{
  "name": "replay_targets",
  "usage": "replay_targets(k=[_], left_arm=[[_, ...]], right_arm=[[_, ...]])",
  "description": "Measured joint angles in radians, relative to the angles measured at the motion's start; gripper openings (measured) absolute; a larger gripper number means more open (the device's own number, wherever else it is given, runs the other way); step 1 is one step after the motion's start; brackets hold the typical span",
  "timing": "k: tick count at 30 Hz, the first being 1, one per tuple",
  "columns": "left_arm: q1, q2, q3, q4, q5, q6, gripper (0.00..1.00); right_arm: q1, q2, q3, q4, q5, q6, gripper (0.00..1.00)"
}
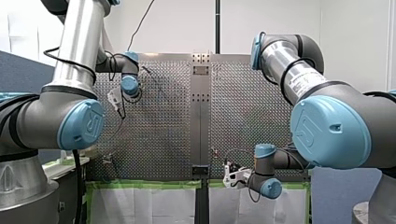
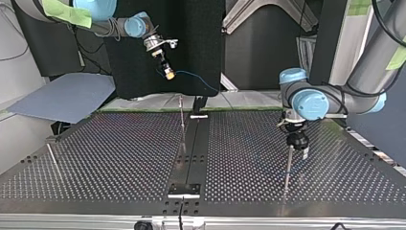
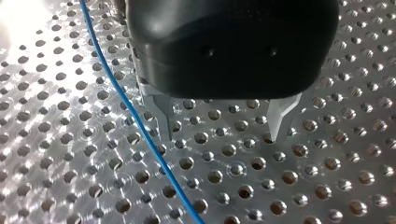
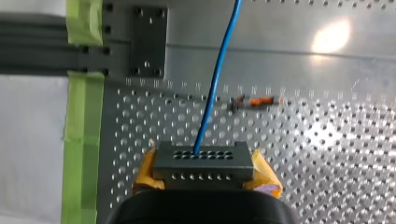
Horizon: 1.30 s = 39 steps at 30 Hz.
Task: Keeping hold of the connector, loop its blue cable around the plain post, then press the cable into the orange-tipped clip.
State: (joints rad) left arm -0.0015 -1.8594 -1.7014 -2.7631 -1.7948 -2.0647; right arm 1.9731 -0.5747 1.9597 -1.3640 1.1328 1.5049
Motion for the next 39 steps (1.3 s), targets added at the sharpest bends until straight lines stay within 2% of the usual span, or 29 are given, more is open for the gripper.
replay_targets(k=[6,9,14,23,28,36,39], left_arm=[[-0.001,0.005,-0.025,0.009,0.011,-0.056,1.00],[-0.006,0.008,-0.029,0.008,0.017,-0.063,1.00],[-0.010,0.026,-0.050,0.008,0.023,-0.069,1.00],[-0.021,0.094,-0.095,0.008,0.034,-0.068,1.00],[-0.023,0.143,-0.145,0.022,0.056,-0.061,1.00],[-0.023,0.225,-0.228,0.091,0.074,-0.061,1.00],[-0.017,0.256,-0.258,0.084,0.069,-0.057,1.00]], right_arm=[[0.000,0.000,0.000,-0.003,-0.058,0.001,0.00],[0.001,0.000,0.000,-0.002,-0.071,0.001,0.00],[0.004,0.000,0.000,0.000,-0.075,0.001,0.00],[0.007,0.000,0.000,0.000,-0.075,0.001,0.00],[0.007,0.000,0.000,0.000,-0.074,0.002,0.00],[0.008,0.000,-0.001,0.000,-0.072,0.004,0.00],[0.008,0.000,-0.001,0.000,-0.071,0.010,0.00]])
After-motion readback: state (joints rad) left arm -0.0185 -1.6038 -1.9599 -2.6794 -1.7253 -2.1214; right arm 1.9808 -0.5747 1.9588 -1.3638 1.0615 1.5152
